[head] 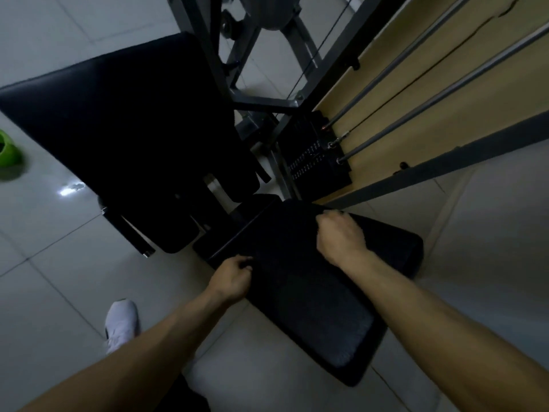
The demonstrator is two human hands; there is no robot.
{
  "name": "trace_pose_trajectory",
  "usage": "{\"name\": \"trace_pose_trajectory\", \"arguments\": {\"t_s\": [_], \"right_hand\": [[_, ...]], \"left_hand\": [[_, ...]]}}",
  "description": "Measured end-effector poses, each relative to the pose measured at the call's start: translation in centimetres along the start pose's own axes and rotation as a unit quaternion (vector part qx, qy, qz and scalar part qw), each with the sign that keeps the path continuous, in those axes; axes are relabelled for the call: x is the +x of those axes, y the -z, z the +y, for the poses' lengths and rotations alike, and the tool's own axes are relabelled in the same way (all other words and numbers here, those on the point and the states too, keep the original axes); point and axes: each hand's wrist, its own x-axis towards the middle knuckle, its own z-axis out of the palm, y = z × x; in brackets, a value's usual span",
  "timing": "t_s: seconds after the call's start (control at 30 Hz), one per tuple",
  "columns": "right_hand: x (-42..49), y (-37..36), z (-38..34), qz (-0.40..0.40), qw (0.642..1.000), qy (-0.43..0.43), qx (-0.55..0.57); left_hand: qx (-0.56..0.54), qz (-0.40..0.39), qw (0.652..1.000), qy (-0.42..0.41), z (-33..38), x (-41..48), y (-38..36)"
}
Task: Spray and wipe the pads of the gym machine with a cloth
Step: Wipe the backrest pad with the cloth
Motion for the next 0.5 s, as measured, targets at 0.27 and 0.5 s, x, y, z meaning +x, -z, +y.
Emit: {"name": "trace_pose_trajectory", "arguments": {"t_s": [0.27,0.5], "right_hand": [[3.8,-6.0,-11.2,-0.149,0.945,0.282,0.074],[9.1,-6.2,-12.9,-0.080,0.994,0.064,0.035]], "left_hand": [[-0.201,0.089,0.970,0.103,-3.3,3.1,2.2],[-0.275,0.088,0.951,0.115,-5.3,2.6,4.2]]}}
